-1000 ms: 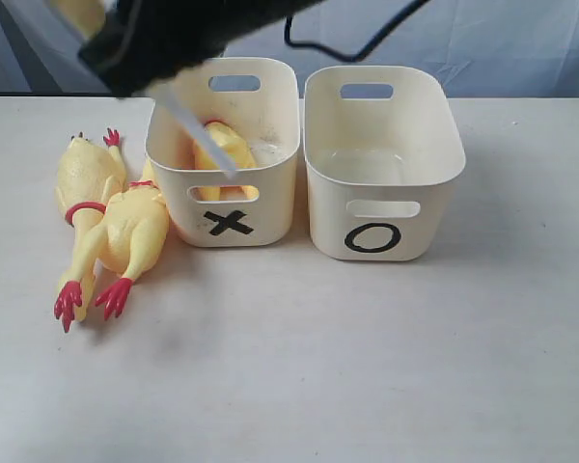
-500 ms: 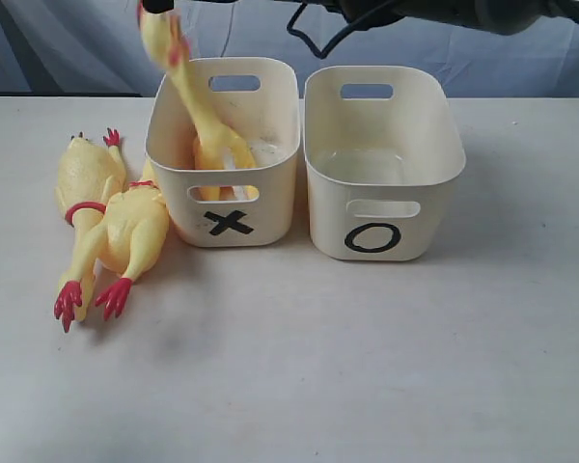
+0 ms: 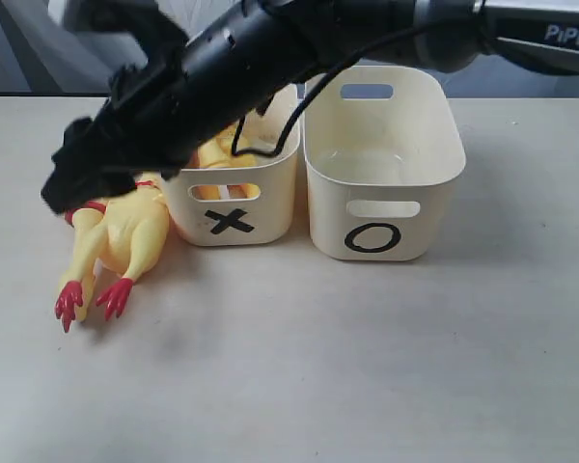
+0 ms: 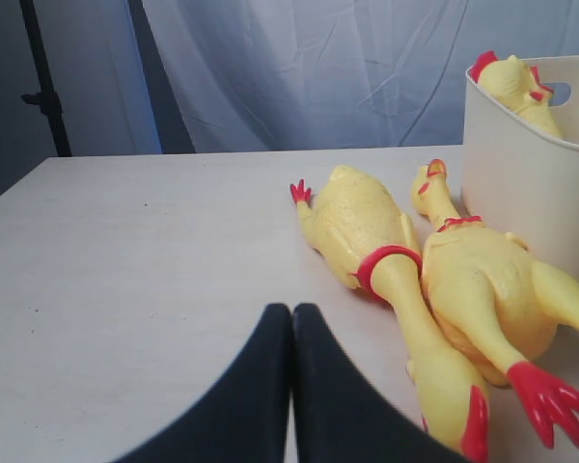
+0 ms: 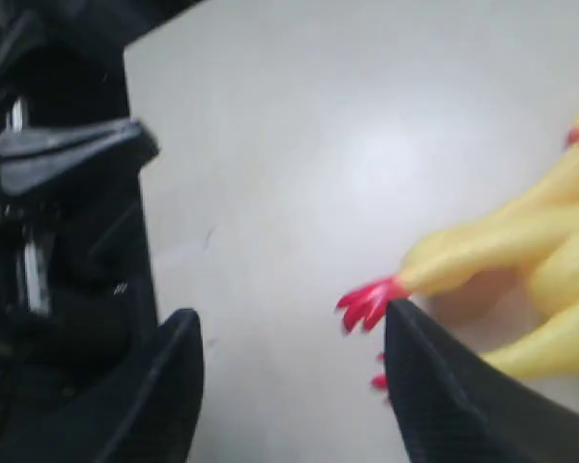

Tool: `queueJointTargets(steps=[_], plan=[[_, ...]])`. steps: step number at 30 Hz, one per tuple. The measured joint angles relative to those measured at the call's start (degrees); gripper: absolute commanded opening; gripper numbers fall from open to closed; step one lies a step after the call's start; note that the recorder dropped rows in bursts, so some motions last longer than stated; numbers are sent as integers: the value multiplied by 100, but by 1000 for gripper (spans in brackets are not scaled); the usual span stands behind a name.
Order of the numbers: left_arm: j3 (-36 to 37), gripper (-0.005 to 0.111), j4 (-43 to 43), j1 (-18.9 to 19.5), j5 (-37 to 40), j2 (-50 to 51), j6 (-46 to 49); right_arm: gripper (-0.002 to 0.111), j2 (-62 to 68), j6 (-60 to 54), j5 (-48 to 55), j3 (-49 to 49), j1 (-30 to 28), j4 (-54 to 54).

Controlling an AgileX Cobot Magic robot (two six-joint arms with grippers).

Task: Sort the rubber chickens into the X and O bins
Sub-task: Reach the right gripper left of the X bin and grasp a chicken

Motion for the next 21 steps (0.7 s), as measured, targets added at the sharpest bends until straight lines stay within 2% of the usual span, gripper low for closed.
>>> queueJointTargets(steps=[4,6,9,12,14,16,21], plan=[[0,0,0,0,0,0,0,53,242,1129,847,0,198,-563],[0,0,0,0,0,0,0,53,372,1336,1007,0,293,-694],[0,0,0,0,0,0,0,57,489,949,724,10,462,-857],[0,0,0,0,0,0,0,66,499,-9,-187,10,740,-1375],[0,0,0,0,0,0,0,68,513,-390,-988,10,994,-2274],[0,0,0,0,0,0,0,68,574,-367,-1635,10,1311,-3728],[0,0,0,0,0,0,0,67,906,1037,-2350,10,1870,-7627]])
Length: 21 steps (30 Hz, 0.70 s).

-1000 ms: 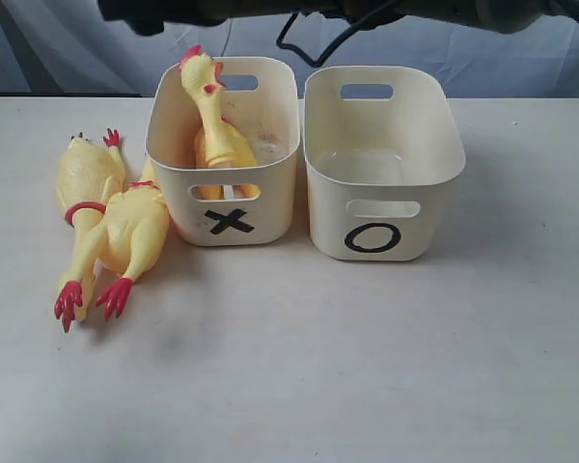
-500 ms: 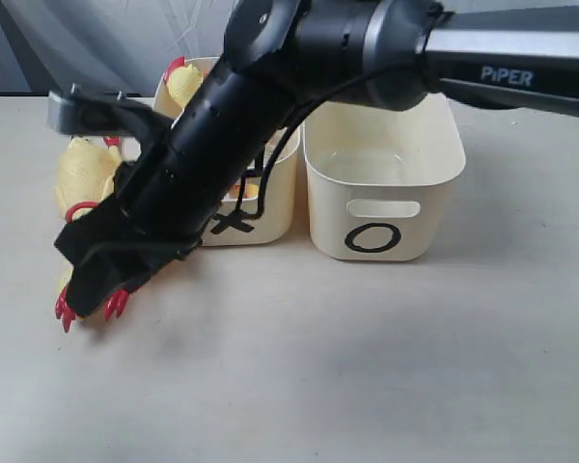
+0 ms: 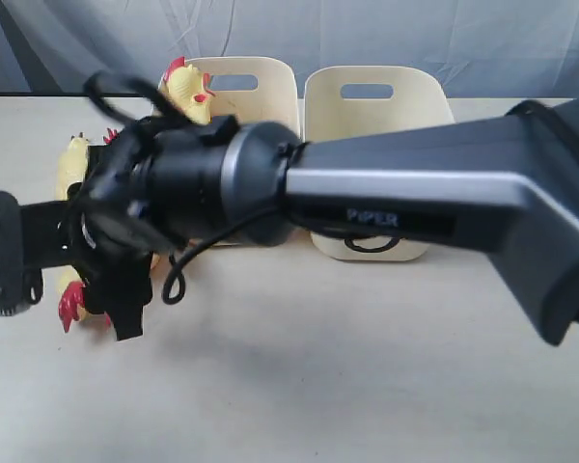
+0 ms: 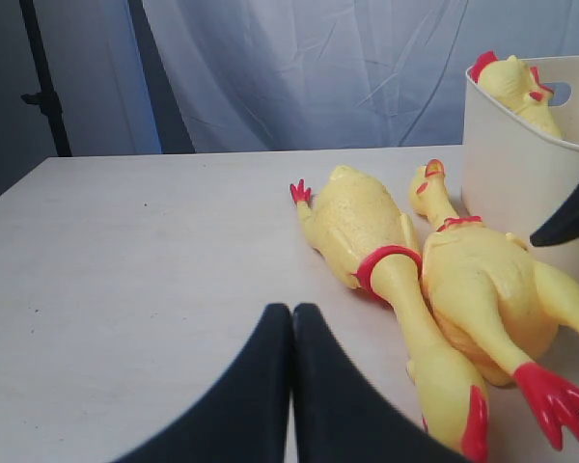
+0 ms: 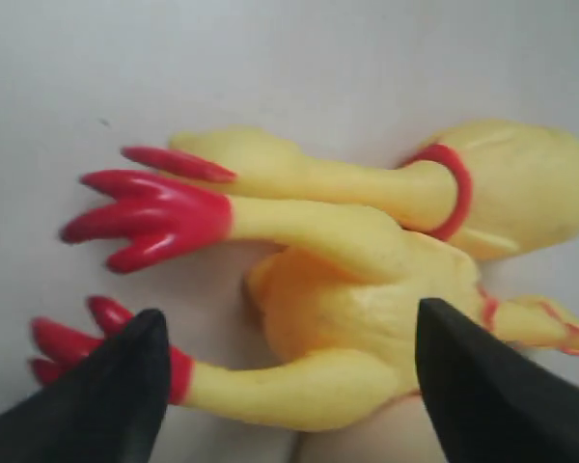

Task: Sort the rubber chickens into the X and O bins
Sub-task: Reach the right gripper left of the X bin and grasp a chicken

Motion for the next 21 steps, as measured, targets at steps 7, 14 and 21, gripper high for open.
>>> queueJointTargets(steps=[7,14,21], plan=[[0,0,0,0,0,0,0,67,317,2002,91,-294,48,-2636],[0,0,0,0,0,0,0,67,624,2256,-145,-440,48,-2767],[0,0,0,0,0,0,0,65,1020,1843,237,-440,68,-2682]])
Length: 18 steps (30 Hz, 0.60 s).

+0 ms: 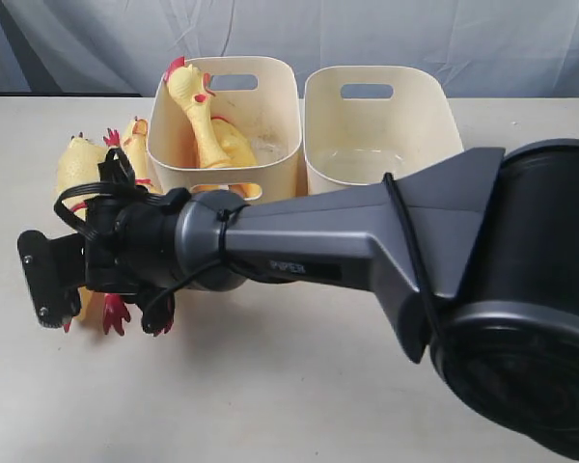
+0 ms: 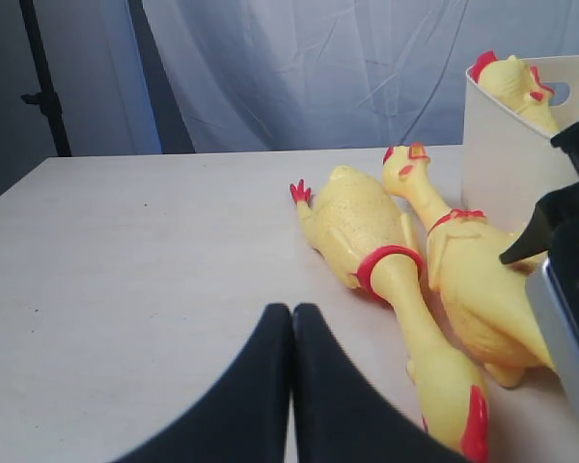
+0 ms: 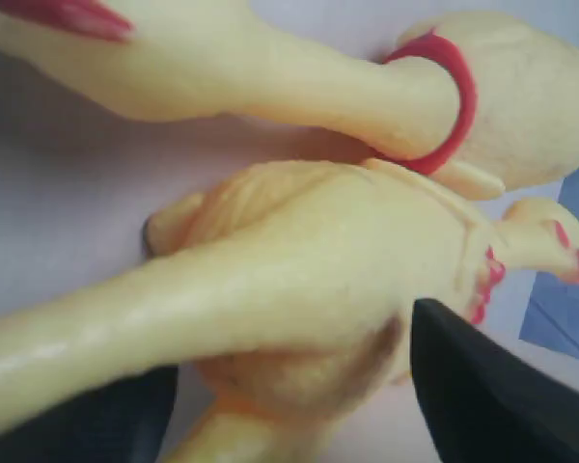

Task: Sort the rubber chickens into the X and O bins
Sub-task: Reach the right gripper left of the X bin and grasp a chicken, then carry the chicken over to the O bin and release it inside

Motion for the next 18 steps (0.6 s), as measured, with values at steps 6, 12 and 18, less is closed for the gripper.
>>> queueJointTargets(steps=[6,12,18], plan=[[0,0,0,0,0,0,0,38,378,-128,-487,-199,0,-138],[0,0,0,0,0,0,0,-1,642,-95,-70,-903,0,-126],[0,0,0,0,0,0,0,-1,525,136,518,-1963,49,282]])
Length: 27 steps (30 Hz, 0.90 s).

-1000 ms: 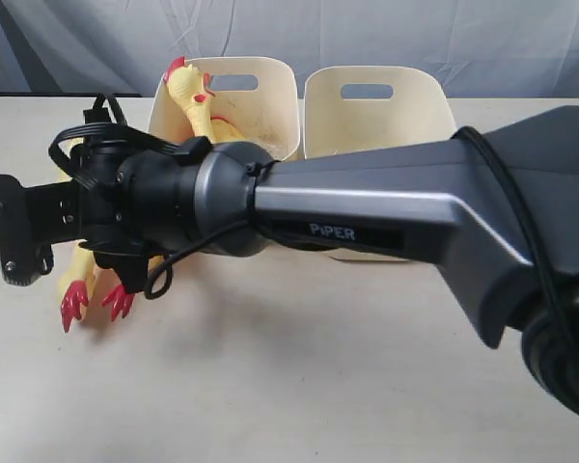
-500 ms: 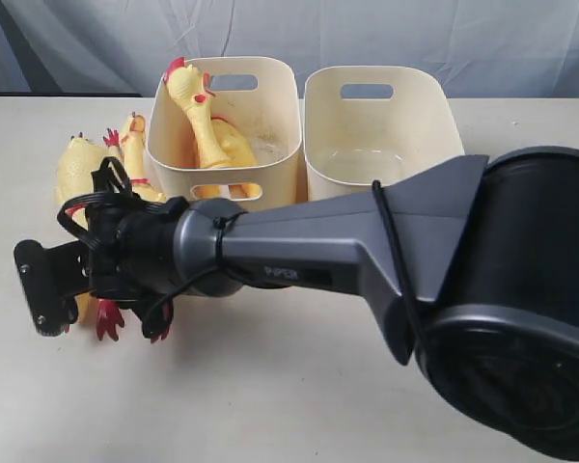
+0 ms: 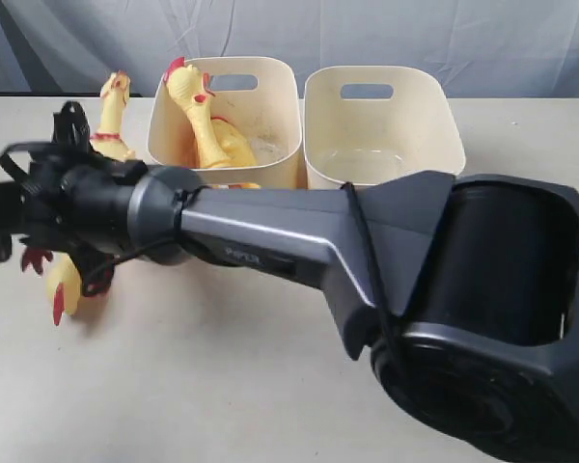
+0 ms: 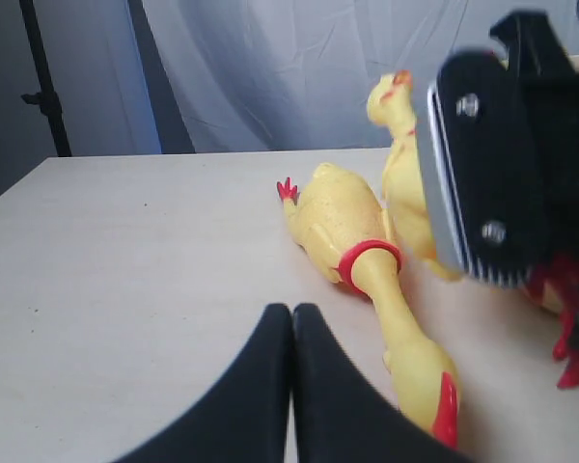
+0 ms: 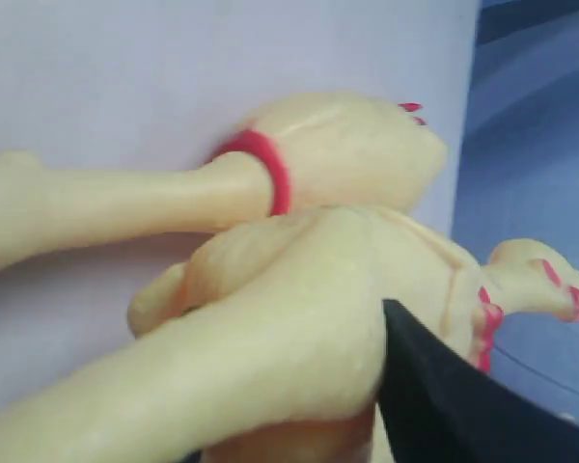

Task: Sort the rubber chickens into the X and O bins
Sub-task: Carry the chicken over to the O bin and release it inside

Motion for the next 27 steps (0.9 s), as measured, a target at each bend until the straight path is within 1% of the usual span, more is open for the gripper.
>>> queueJointTargets(steps=[2,6,8,11,13,14,16,20,23,27], plan=[[0,0,0,0,0,0,0,-1,-282,15,432,-343,43,66],[0,0,0,0,0,0,0,-1,-1042,3,674,-665,43,64],[0,0,0,0,0,0,0,-1,-1513,3,1265,-742,-68,64],[0,0,0,0,0,0,0,-1,-1713,16,2444,-762,-704,64],[0,0,0,0,0,0,0,-1,-1713,79,2974,-762,-1187,64],[0,0,0,0,0,0,0,-1,-1713,104,3091,-762,-1370,64],[0,0,0,0,0,0,0,-1,-1714,45,3114,-762,-1529,31],[0,0,0,0,0,0,0,-1,-1723,-288,3242,-547,-1605,3],[0,0,0,0,0,0,0,-1,-1736,-473,3229,-125,-1790,-90],[0,0,0,0,0,0,0,-1,-1760,-612,3241,608,-2184,-435]])
